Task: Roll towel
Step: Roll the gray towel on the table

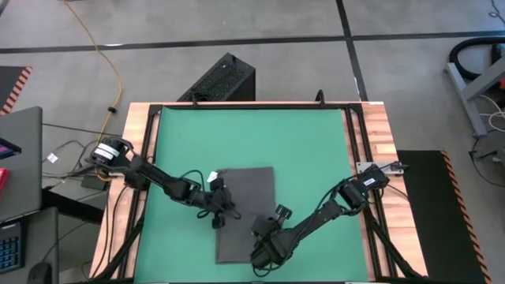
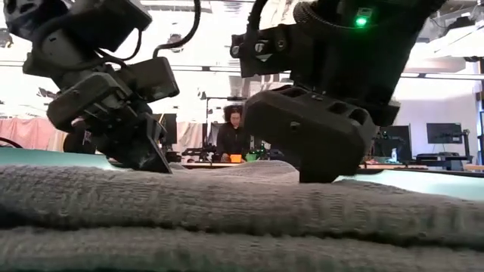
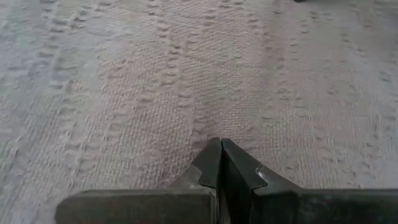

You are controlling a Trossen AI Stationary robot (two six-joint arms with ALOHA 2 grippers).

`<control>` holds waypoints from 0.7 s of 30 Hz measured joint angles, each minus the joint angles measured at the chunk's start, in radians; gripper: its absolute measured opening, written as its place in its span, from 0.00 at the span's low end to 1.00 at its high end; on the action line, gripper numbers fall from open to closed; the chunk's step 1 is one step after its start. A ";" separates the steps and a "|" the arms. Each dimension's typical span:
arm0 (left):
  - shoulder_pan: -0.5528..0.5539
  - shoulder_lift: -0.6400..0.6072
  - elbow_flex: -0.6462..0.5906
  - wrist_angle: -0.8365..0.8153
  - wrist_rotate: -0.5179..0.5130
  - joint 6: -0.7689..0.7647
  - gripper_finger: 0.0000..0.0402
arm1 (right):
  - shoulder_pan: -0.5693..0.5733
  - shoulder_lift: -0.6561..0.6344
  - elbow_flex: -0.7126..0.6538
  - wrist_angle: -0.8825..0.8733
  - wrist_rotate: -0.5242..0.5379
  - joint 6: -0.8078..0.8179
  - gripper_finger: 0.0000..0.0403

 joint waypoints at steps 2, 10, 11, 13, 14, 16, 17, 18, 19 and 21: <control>0.021 0.000 0.000 -0.020 0.021 0.007 0.00 | -0.004 -0.012 0.000 -0.001 -0.012 0.013 0.01; 0.037 -0.146 -0.004 -0.055 -0.014 0.055 0.00 | -0.027 -0.192 -0.005 -0.052 0.053 -0.010 0.03; 0.037 -0.180 -0.003 -0.065 -0.027 0.064 0.00 | -0.027 -0.225 -0.003 -0.053 0.069 -0.031 0.03; 0.033 -0.245 -0.003 -0.104 -0.030 0.102 0.00 | -0.025 -0.269 -0.003 -0.037 0.090 -0.097 0.04; 0.024 -0.285 -0.004 -0.119 -0.029 0.127 0.00 | -0.020 -0.291 -0.004 -0.025 0.097 -0.137 0.04; -0.018 -0.388 -0.004 -0.121 -0.010 0.215 0.00 | 0.004 -0.340 -0.006 0.040 0.114 -0.273 0.05; -0.052 -0.449 0.000 -0.113 -0.002 0.265 0.00 | 0.024 -0.371 -0.005 0.080 0.117 -0.352 0.05; -0.089 -0.508 0.012 -0.122 -0.002 0.309 0.00 | 0.050 -0.402 -0.003 0.111 0.117 -0.413 0.05; -0.133 -0.565 0.028 -0.142 -0.009 0.345 0.00 | 0.076 -0.432 -0.002 0.132 0.115 -0.450 0.05; -0.225 -0.664 0.065 -0.193 -0.022 0.377 0.00 | 0.123 -0.476 -0.001 0.132 0.109 -0.453 0.05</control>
